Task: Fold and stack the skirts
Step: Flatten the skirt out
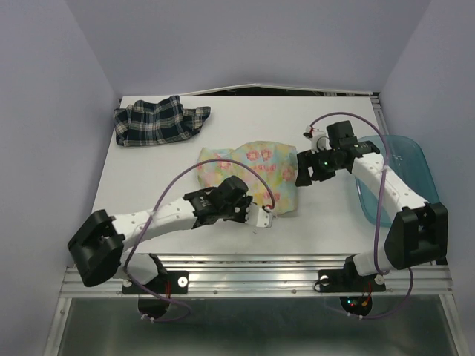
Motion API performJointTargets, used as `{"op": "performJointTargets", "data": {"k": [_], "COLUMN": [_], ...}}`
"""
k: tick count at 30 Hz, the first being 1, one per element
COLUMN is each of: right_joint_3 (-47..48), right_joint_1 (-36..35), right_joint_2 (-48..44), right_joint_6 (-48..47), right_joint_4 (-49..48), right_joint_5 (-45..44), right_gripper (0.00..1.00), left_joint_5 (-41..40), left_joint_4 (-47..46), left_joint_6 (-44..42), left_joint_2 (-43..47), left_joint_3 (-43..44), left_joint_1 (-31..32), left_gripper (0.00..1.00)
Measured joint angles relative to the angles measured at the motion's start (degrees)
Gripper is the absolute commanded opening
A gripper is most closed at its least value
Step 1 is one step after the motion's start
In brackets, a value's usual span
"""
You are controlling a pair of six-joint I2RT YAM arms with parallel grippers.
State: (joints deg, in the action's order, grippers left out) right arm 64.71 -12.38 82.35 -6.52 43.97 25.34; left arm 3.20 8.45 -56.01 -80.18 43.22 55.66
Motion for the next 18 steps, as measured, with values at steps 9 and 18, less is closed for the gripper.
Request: {"op": "performJointTargets", "data": {"k": [9,18], "right_joint_3": [7.0,13.8], "right_joint_1": [2.3,2.3], "right_joint_2": [0.2,6.4], "right_joint_6": [-2.2,-3.6], "right_joint_4": [0.9,1.1], "right_joint_5": [-1.0,-0.1], "right_gripper": [0.77,0.76], "left_joint_5": [18.3,31.4], "left_joint_4": [13.9,14.9], "left_joint_6": [12.6,27.8], "left_joint_2": [15.5,-7.3], "left_joint_3": [22.5,29.8], "left_joint_1": [-4.3,-31.5], "left_gripper": [0.0,0.01]}}
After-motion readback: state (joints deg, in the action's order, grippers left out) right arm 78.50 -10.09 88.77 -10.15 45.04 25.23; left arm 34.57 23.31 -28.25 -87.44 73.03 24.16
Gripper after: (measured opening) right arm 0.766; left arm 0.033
